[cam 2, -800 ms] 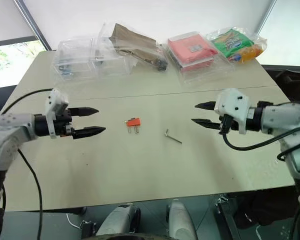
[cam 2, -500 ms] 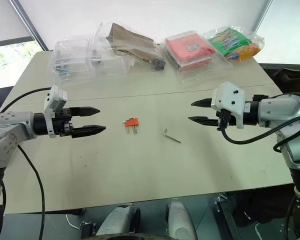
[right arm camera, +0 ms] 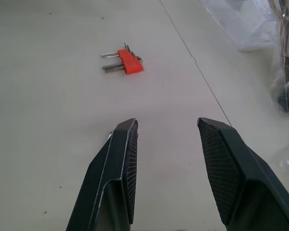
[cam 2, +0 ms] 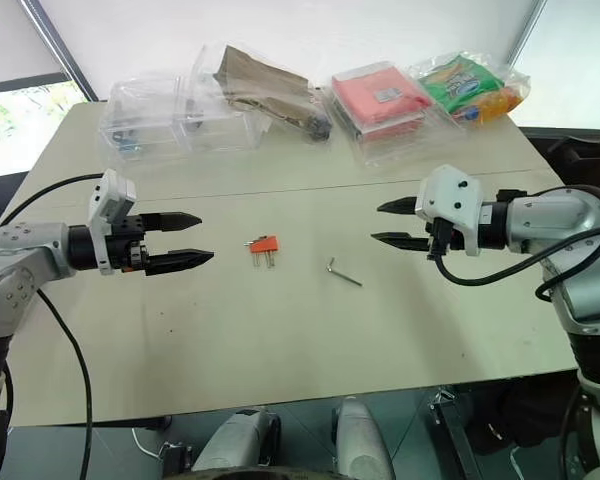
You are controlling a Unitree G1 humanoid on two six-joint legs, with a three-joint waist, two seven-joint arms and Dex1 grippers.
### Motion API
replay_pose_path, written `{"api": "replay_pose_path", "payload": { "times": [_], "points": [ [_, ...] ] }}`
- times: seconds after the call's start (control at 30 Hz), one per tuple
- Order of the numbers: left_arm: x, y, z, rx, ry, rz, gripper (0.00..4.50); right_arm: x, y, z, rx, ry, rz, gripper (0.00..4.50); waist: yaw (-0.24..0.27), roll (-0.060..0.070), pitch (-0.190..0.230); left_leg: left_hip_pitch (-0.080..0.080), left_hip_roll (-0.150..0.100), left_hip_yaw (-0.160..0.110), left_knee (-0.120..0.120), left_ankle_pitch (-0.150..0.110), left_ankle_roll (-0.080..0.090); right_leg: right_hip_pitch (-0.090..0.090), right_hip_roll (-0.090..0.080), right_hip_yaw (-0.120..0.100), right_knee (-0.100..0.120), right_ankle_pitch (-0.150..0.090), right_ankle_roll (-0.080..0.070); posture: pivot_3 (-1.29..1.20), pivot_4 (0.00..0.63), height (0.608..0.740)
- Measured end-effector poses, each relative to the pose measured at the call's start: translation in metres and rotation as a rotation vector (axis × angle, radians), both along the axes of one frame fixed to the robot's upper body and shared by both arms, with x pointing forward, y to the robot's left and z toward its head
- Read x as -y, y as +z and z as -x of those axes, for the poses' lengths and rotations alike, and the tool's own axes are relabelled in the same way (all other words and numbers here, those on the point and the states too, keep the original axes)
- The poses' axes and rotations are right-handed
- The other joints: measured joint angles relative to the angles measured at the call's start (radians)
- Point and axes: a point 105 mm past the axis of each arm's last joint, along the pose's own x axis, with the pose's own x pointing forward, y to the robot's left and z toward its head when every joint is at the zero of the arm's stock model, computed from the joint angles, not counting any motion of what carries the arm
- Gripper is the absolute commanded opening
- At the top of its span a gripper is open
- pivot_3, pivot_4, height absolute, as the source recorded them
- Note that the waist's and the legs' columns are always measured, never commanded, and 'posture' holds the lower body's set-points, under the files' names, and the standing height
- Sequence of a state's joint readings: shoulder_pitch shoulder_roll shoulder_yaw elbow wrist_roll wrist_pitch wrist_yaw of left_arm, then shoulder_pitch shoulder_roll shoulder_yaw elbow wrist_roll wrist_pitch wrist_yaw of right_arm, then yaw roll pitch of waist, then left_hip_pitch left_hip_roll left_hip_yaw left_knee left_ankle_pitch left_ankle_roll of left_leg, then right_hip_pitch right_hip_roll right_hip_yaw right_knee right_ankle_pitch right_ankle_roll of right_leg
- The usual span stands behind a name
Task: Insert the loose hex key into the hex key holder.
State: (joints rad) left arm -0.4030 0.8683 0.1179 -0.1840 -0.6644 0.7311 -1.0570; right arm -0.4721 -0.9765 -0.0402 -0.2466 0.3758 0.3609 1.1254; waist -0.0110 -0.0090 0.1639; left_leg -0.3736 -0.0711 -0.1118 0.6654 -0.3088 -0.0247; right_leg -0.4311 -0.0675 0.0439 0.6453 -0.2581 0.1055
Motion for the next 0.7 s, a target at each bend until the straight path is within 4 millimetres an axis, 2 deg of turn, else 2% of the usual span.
{"api": "replay_pose_path", "payload": {
  "times": [0.13, 0.27, 0.4, 0.5, 0.57, 0.7],
  "points": [
    [-0.005, -0.001, 0.001, 0.014, 0.033, -0.003, 4.44, -0.007, -0.006, -0.003, -0.011, 0.016, -0.021, 2.03, -0.001, 0.0, 0.0, 0.0, 0.0, 0.0, 0.0, 0.0, 0.0, 0.0, 0.0, 0.0, 0.0, 0.0, 0.0, 0.0, 0.15, 0.74],
    [-0.014, -0.013, -0.002, 0.041, 0.107, -0.041, 4.44, -0.022, -0.017, -0.01, 0.0, 0.034, -0.07, 2.03, -0.001, 0.0, 0.0, 0.0, 0.0, 0.0, 0.0, 0.0, 0.0, -0.001, 0.0, 0.0, 0.0, 0.0, 0.0, 0.0, 0.15, 0.74],
    [-0.022, -0.026, -0.005, 0.08, 0.186, -0.069, 4.44, -0.045, -0.03, -0.025, 0.062, 0.037, -0.125, 2.03, -0.001, 0.0, 0.0, 0.0, 0.0, 0.0, 0.0, 0.001, -0.003, -0.001, 0.0, 0.001, 0.001, 0.0, 0.0, 0.0, 0.15, 0.74],
    [-0.027, -0.033, -0.003, 0.074, 0.24, -0.051, 4.44, -0.063, -0.052, -0.034, 0.053, 0.053, -0.134, 2.03, -0.002, 0.0, 0.0, -0.001, 0.0, 0.001, 0.0, 0.002, -0.004, -0.003, 0.0, 0.001, 0.002, 0.0, 0.0, 0.0, 0.15, 0.74],
    [-0.03, -0.033, -0.001, 0.084, 0.265, -0.054, 4.44, -0.077, -0.065, -0.037, 0.033, 0.084, -0.14, 2.03, -0.002, 0.0, 0.0, -0.001, 0.0, 0.001, 0.0, 0.002, -0.004, -0.003, 0.0, 0.001, 0.002, 0.0, 0.0, 0.0, 0.15, 0.74],
    [-0.037, -0.03, 0.004, 0.102, 0.304, -0.06, 4.44, -0.107, -0.079, -0.052, 0.041, 0.143, -0.119, 2.03, -0.006, 0.0, 0.0, 0.0, 0.0, 0.001, 0.0, 0.002, -0.004, -0.003, 0.001, 0.0, 0.002, 0.0, 0.0, 0.0, 0.15, 0.74]
  ]
}}
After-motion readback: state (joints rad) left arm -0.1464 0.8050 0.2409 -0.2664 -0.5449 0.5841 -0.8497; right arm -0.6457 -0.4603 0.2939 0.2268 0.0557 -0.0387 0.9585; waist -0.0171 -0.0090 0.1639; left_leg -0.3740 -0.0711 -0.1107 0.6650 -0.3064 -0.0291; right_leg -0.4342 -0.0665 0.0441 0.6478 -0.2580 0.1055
